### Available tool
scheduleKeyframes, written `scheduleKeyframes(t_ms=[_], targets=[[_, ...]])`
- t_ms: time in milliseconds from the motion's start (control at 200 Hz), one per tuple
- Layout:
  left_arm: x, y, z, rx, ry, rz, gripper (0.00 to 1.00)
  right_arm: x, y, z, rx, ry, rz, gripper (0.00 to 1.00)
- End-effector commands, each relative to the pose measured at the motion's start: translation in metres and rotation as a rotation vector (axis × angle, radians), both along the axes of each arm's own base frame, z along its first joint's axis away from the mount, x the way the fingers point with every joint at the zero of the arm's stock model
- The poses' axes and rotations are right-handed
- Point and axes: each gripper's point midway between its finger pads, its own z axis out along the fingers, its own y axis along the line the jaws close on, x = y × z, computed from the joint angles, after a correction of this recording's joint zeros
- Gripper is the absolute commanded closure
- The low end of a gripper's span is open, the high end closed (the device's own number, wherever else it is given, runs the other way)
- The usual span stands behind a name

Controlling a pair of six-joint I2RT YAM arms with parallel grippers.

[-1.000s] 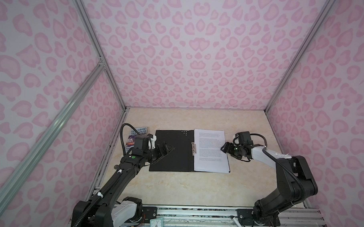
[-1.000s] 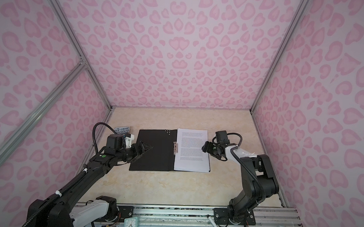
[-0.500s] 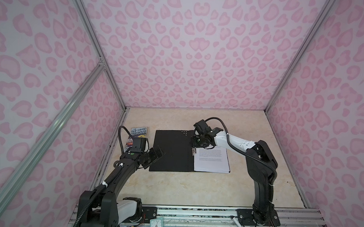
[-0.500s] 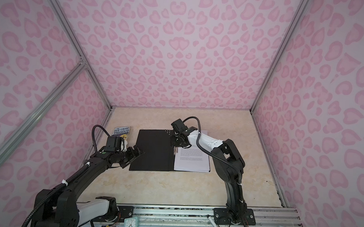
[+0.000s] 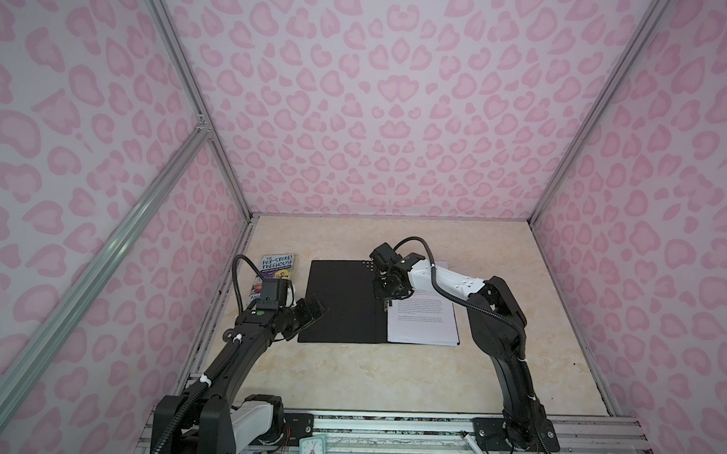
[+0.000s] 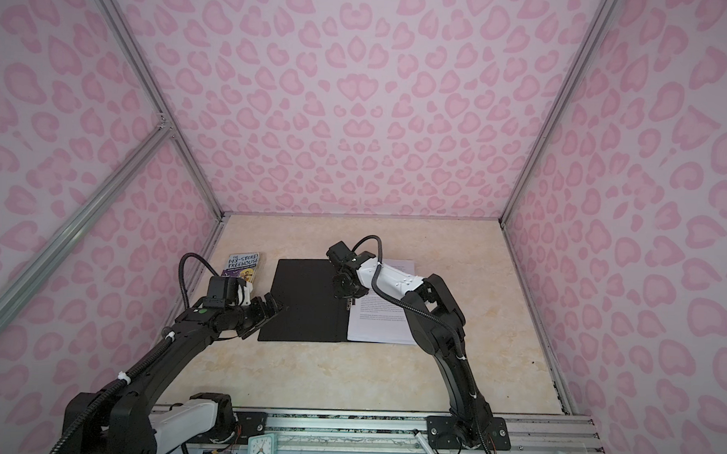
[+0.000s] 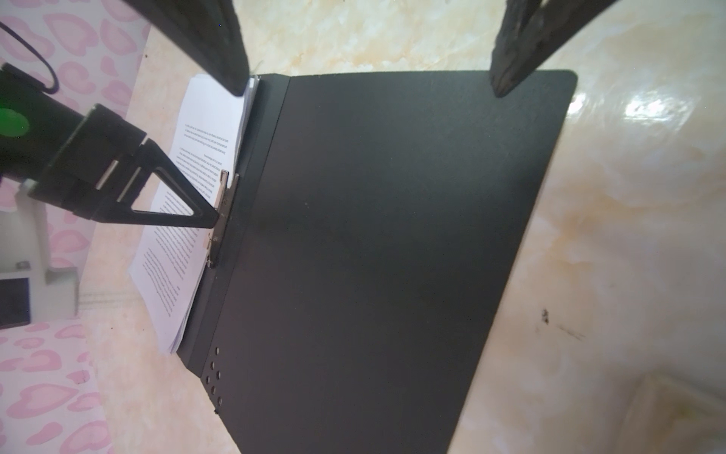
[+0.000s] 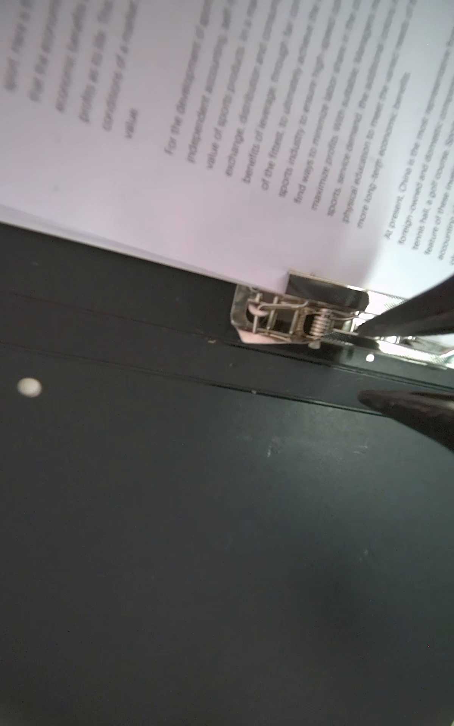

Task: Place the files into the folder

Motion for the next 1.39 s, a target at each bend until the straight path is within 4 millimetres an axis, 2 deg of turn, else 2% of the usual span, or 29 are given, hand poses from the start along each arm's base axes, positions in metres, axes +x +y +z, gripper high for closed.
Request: scheduleKeyframes(t_ms=[0,235,435,680,710,915,1035,1160,1250,1270,1390], targets=[[-0.001,-0.001,0.001,-0.004,-0.007,-0.021,0.03,-0.005,-0.006,-0.010,-0.046,0.023,-0.021,0.77],[-0.004,-0.001,0.001,-0.009,-0.011,-0.020,0.03,-0.003,-0.006,-0.013,-0.064,0.021,-0.038,0.79],[-0.006,-0.001,0.000,-0.018,-0.009,-0.017,0.03,0.004,-0.010,-0.016,-0.098,0.011,-0.080,0.87],[-0.007,-0.003,-0.002,-0.031,-0.007,-0.017,0.02,0.006,-0.009,-0.018,-0.101,0.021,-0.129,0.89],[-0.008,-0.003,-0.002,-0.033,-0.007,-0.017,0.02,0.005,-0.011,-0.029,-0.117,0.037,-0.138,0.89],[-0.010,-0.005,-0.007,-0.051,0.002,-0.013,0.02,0.008,-0.013,-0.033,-0.105,0.036,-0.208,0.88],[-0.018,-0.018,-0.014,-0.146,0.010,-0.006,0.01,0.011,-0.014,-0.031,-0.081,0.039,-0.247,0.88],[-0.027,-0.030,-0.020,-0.197,0.009,-0.008,0.01,0.015,-0.016,-0.027,-0.048,0.038,-0.280,0.95],[-0.033,-0.040,-0.023,-0.223,0.015,-0.022,0.02,0.014,-0.018,-0.031,-0.037,0.057,-0.292,0.98],[-0.034,-0.043,-0.024,-0.231,0.017,-0.025,0.02,0.016,-0.017,-0.021,-0.016,0.043,-0.293,0.99],[-0.042,-0.058,-0.031,-0.265,0.022,-0.047,0.04,0.014,-0.017,-0.015,0.012,0.049,-0.297,1.00]])
